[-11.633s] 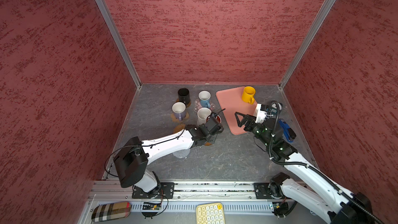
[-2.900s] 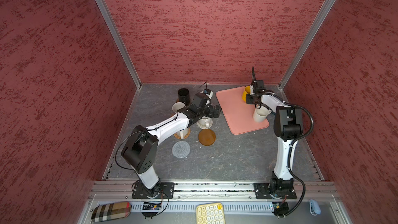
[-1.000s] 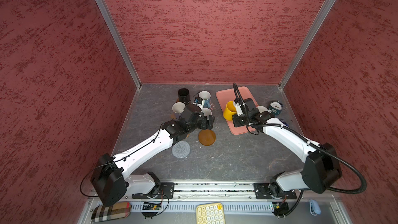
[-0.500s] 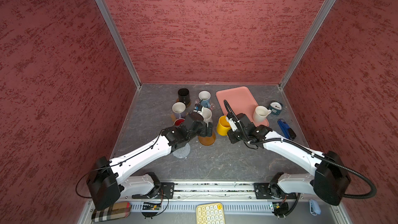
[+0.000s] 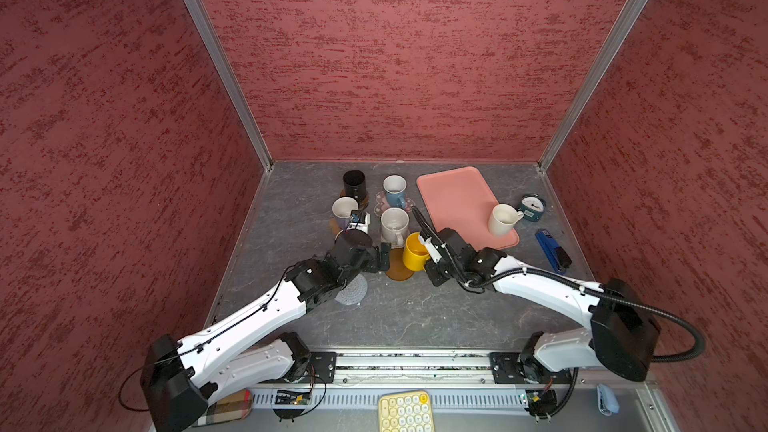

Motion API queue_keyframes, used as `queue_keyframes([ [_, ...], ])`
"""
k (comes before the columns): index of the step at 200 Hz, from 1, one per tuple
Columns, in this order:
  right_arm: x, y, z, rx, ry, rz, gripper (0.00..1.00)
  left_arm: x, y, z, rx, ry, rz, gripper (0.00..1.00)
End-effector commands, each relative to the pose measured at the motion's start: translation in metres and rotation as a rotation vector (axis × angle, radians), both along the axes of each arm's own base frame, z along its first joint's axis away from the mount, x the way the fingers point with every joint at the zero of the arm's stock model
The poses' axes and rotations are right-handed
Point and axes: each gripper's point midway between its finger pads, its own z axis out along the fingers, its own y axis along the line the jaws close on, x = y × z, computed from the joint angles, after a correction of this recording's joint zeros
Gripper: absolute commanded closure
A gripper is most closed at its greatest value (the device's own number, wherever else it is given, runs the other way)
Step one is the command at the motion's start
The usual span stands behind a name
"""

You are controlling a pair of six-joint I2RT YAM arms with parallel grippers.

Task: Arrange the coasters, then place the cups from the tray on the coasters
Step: 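Lower the yellow mug onto the round wooden coaster with the right gripper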

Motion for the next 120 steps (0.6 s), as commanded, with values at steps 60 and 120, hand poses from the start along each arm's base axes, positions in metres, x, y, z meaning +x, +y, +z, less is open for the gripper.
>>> queue_keyframes([
  [60,0.023,0.047,0.025,0.082,-0.12,0.039,1.0,-0.007,0.018,-0.005,0.013,0.018,0.041,0.0],
  [120,0.03,0.055,0.017,0.061,-0.121,0.041,1.0,-0.008,0.023,-0.006,0.019,0.021,0.046,0.0],
])
